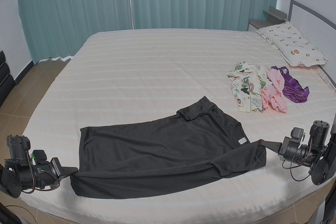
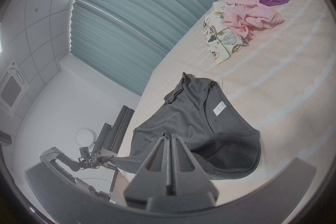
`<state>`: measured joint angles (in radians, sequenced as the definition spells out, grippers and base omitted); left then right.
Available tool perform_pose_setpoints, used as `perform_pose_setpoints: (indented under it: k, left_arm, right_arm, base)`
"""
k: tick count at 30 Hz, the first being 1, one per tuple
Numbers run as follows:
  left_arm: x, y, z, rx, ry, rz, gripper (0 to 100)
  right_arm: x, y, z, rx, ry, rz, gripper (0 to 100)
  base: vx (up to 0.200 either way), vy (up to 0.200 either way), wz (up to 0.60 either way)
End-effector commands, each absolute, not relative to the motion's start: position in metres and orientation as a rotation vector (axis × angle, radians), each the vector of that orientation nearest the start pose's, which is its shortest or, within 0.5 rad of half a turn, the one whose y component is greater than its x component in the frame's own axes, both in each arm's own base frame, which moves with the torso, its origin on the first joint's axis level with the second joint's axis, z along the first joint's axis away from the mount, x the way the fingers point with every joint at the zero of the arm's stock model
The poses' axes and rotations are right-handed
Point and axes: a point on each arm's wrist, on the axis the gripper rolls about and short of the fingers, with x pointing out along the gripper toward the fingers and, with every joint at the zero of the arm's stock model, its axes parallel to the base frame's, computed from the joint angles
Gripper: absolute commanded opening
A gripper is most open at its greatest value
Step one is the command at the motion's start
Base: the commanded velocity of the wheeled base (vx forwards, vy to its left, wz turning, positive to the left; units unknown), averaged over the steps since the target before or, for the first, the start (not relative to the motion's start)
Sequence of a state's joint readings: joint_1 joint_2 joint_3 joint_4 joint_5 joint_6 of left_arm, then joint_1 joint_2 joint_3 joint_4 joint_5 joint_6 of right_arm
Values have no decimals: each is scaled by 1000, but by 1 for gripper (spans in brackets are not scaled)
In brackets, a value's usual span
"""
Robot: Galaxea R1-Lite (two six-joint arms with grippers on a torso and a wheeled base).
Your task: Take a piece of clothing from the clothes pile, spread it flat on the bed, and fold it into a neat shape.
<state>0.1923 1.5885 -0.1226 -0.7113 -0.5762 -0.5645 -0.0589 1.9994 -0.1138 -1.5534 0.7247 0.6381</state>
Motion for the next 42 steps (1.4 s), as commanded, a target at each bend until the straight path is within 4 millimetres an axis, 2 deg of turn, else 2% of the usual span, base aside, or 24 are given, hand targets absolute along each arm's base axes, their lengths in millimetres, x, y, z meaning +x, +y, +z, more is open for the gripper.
perform_pose_setpoints:
  k: [1, 12, 27, 30, 32, 42]
  left_arm:
    - [161, 19, 64, -822, 811, -155, 0]
    - [138, 14, 62, -822, 820, -156, 0]
    - [118, 9, 62, -833, 901, -143, 0]
    - [121, 10, 62, -831, 905, -142, 0]
    - [135, 13, 63, -831, 911, -122, 0]
    - [177, 21, 53, -840, 959, -83, 0]
  right_arm:
    - [230, -2, 57, 733, 494, 539, 0]
    - [219, -6, 58, 745, 508, 551, 0]
    - [207, -5, 60, 741, 521, 561, 0]
    - [209, -5, 56, 741, 531, 557, 0]
    - [218, -6, 50, 743, 542, 553, 0]
    - [256, -7, 31, 740, 545, 563, 0]
  base:
    - [0, 0, 0]
    - [0, 0, 0]
    - [0, 0, 0]
    - [0, 0, 0]
    - [0, 0, 0]
    - [0, 0, 0]
